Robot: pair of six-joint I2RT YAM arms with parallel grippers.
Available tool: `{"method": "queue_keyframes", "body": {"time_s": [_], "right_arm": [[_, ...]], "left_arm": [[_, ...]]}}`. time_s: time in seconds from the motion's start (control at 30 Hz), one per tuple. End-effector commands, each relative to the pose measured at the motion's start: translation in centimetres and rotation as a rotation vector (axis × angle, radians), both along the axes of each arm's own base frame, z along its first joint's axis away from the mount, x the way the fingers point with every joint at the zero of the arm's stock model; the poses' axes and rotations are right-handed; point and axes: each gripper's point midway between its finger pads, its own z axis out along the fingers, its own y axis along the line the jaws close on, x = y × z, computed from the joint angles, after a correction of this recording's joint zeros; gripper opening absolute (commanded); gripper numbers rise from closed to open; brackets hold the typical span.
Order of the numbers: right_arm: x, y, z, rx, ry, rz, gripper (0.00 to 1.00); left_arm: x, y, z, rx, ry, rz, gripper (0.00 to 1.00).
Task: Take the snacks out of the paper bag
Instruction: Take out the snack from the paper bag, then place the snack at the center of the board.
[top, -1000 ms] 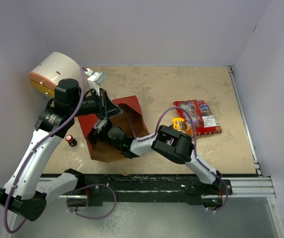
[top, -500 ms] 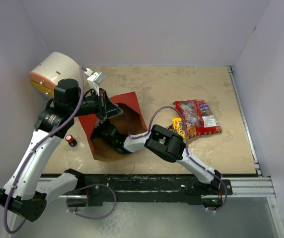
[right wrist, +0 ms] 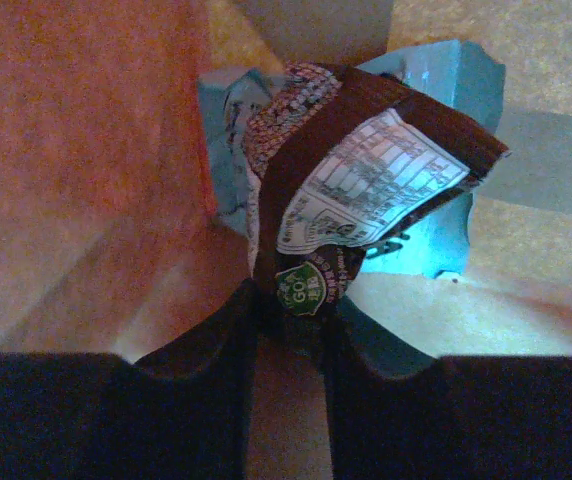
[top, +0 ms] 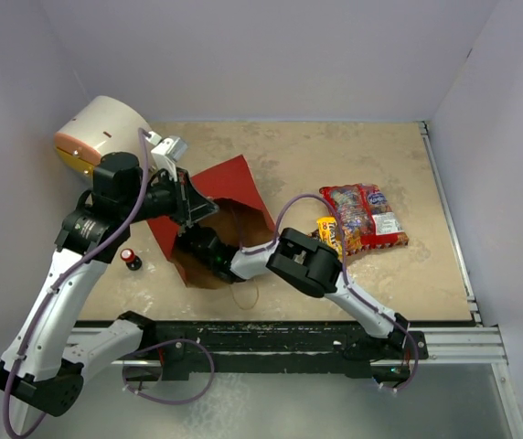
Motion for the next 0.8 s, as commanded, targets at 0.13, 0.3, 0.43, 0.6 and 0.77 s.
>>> {"method": "queue_keyframes", "body": {"time_s": [0.13,0.3,0.43,0.6,0.77], "right_arm": [[-2.4,-1.9,8.3,0.065,-0.147,0.118,0.22],[-5.1,-3.9,9.0,0.053,-0.138,0.206,0.16],[-7.7,-5.5,9.8,0.056,-0.129,0.297,0.14],[-11.1,-8.1,9.4,0.025,-0.1,0.405,0.11],[-12.8,-10.8,12.6,0.001,-0.146,0.447,0.1]], "left_arm": [[1.2,2.4,0.5,0.078,-0.065,0.152,0.0],[1.9,2.8,0.6,0.091,-0.076,0.191,0.0],[2.3,2.7,1.0,0.085,-0.083,0.193,0.0],[2.9,2.7,1.0,0.084,-0.079,0.213,0.0],[3.5,2.8,0.4,0.088,-0.055,0.239,0.0]]}}
